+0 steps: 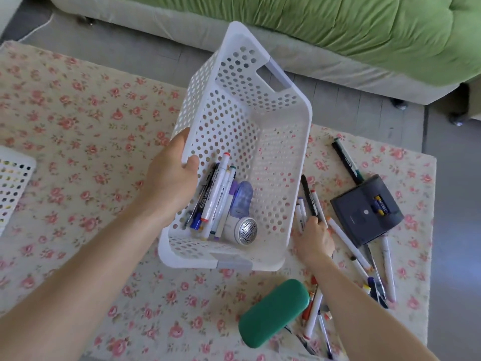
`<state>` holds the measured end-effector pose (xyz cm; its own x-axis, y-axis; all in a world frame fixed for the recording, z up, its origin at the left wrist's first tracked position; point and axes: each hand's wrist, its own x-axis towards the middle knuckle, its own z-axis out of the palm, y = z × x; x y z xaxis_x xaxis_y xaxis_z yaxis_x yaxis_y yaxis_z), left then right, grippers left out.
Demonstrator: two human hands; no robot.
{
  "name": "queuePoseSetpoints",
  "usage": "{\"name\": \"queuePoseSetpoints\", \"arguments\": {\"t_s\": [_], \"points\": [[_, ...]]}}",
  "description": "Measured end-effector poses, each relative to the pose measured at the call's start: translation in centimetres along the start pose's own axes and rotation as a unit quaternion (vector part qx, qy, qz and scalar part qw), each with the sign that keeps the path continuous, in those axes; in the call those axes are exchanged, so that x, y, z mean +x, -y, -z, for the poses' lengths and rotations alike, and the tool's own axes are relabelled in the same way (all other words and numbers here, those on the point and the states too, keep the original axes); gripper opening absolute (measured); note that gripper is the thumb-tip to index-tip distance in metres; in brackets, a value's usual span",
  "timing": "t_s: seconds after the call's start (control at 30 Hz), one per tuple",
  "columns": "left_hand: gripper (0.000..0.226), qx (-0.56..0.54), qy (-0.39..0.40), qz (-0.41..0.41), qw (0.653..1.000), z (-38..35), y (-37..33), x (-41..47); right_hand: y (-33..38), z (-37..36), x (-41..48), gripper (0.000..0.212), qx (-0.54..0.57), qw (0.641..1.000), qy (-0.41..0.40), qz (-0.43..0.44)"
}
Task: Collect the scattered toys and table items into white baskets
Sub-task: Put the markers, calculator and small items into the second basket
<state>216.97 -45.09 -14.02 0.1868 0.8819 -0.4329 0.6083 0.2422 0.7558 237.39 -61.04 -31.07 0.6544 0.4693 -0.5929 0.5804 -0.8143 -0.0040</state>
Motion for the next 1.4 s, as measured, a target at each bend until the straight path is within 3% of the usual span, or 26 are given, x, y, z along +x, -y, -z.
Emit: {"name": "queuePoseSetpoints", "arguments": {"t_s": [0.17,0.33,0.43,0.57,0.9,1.03,1.23,1.3,1.4], "points": [[0.038,0.0,-0.007,0.004,1.0,-0.3,-0.3,0.2,0.1,0.1,0.9,0.046,-0.02,0.999,0.042,-0.013],[0.042,-0.001,-0.012,0.017,1.0,-0.4,-0.3,0.7,-0.1,0.6,1.1,0.028,0.068,0.997,-0.018,0.027],[0.042,-0.002,-0.021,0.022,1.0,-0.6,-0.4,0.8,-0.5,1.7,2.3,0.029,0.084,0.995,-0.047,0.035],[0.041,-0.001,-0.021,0.018,1.0,-0.7,-0.5,0.9,-0.6,2.1,4.1,0.037,0.062,0.997,-0.035,0.008],[0.042,0.01,-0.016,0.002,1.0,-0.5,-0.1,1.1,-0.1,1.3,3.7,0.028,0.042,0.998,0.019,-0.031],[0.041,0.011,-0.001,-0.022,1.0,-0.1,0.3,1.1,0.0,2.7,2.1,0.017,0.121,0.991,-0.047,-0.015],[0.046,0.011,0.036,-0.025,0.999,0.4,0.4,-0.8,1.8,7.0,-3.4,0.031,0.3,0.942,-0.149,-0.019],[0.046,0.017,0.043,-0.028,0.999,0.5,0.5,-1.5,3.7,7.0,-5.7,0.03,0.35,0.929,-0.12,-0.001],[0.044,0.024,0.054,-0.034,0.998,0.5,0.6,-2.5,7.0,5.3,-8.7,0.026,0.398,0.917,-0.005,0.013]]}}
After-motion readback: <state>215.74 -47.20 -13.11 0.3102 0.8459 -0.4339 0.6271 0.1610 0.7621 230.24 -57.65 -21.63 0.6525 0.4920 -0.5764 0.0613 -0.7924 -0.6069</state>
